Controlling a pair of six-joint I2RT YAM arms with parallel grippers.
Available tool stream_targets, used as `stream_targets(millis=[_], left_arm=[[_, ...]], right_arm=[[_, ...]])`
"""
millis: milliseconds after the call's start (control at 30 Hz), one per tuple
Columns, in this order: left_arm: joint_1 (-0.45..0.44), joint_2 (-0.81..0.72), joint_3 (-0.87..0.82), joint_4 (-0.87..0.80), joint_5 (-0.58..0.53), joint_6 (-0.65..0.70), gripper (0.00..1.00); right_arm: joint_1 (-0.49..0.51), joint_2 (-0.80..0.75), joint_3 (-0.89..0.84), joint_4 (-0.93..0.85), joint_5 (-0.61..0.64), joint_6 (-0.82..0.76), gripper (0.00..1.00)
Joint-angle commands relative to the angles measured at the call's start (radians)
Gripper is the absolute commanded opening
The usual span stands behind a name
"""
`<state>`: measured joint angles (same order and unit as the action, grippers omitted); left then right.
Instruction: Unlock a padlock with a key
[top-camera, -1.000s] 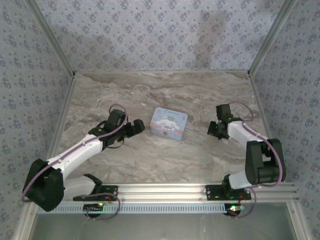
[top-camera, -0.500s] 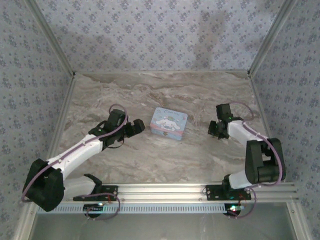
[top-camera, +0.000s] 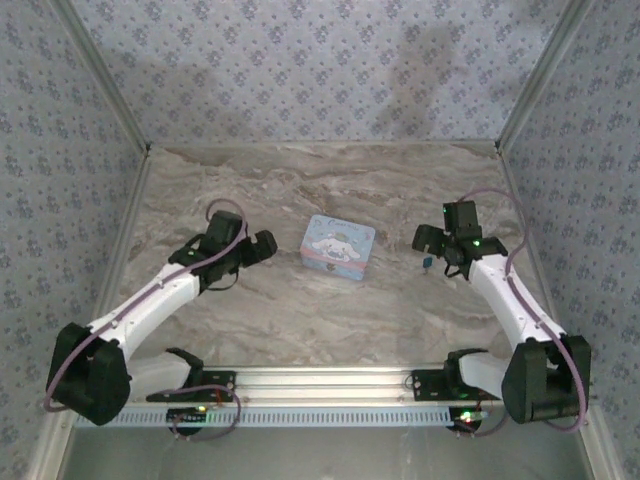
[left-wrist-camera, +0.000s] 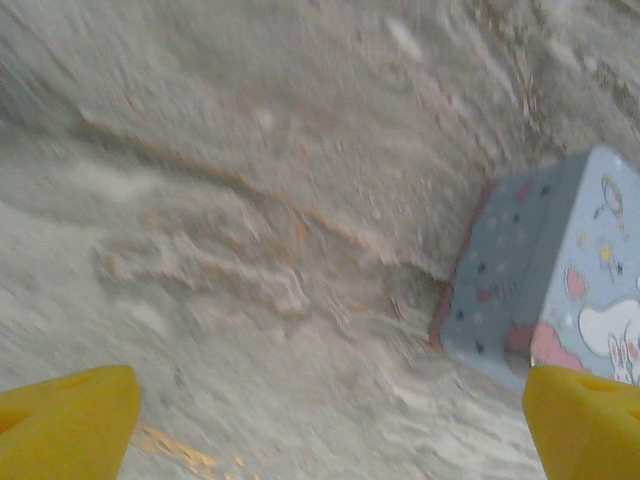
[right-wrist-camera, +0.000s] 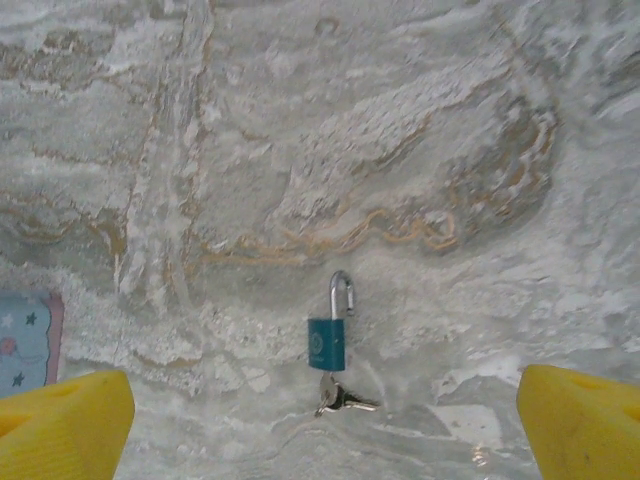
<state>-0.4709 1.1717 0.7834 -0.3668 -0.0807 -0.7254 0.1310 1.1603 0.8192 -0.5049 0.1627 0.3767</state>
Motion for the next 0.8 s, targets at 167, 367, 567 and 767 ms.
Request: stream_targets(millis=[167, 367, 567, 767], left_arm=[[0.071, -0.111, -0.068, 0.175, -0.419, 0.476, 0.98], [0.277, -0.09, -0.187, 0.355, -0.371, 0.611, 0.98], [0.4, 0.08, -0.339, 0.745, -0.306, 0.587, 0.98], [0.415, 0.205, -0.319, 0.901, -0.278, 0.589, 0.98]], right_arm=[[0.043, -0.073, -0.119, 0.358, 0.335, -0.164, 1.0], [0.021, -0.014, -0.259, 0.674, 0.435, -0.254, 1.0], [-0.002, 0.103, -0.355, 0.972, 0.428, -0.328, 1.0], [-0.035, 0.175, -0.462, 1.247, 0.324, -0.341, 1.0]])
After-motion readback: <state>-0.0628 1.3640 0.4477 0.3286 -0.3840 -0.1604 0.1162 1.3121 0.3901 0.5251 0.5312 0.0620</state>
